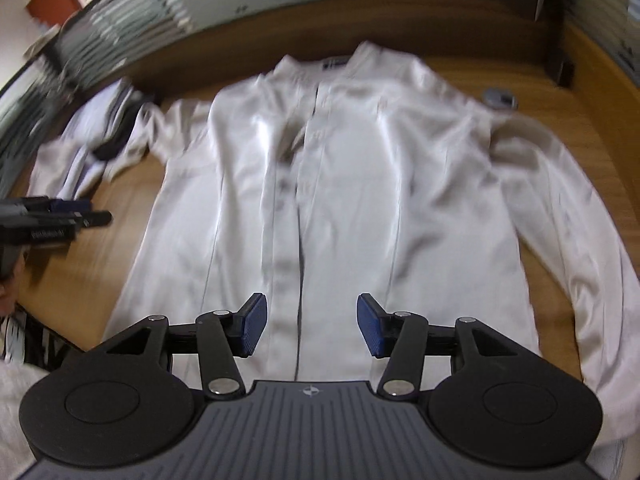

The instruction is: Fold clothes

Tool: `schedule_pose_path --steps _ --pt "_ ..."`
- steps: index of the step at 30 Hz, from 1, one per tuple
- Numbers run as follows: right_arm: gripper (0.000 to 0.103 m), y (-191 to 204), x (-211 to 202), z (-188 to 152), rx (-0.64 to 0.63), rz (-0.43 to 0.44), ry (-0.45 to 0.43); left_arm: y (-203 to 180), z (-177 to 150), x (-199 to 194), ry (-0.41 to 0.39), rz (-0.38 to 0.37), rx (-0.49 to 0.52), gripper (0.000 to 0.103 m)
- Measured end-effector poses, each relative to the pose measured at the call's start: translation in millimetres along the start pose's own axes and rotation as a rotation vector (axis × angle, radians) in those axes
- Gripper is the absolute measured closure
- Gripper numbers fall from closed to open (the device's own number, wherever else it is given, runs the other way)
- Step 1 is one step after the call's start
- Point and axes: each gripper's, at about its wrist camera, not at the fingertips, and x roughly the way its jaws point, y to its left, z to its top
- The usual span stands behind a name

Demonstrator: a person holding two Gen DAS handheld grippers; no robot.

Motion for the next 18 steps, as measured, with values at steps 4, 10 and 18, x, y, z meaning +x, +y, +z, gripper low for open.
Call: schedule_pose_path --steps 4,10,18 --pt "0.047 6 20 35 0.019 -0.034 -0.027 3 34 29 -0.013 -0.050 0.046 0.044" --pt "0.049 15 63 77 0.011 -0.069 -0.030 2 79 67 -0.017 -0.106 0.103 0.043" --pt "0.057 15 123 122 -0.012 -0.069 0.000 5 134 124 -0.032 -0.064 0.125 0.040"
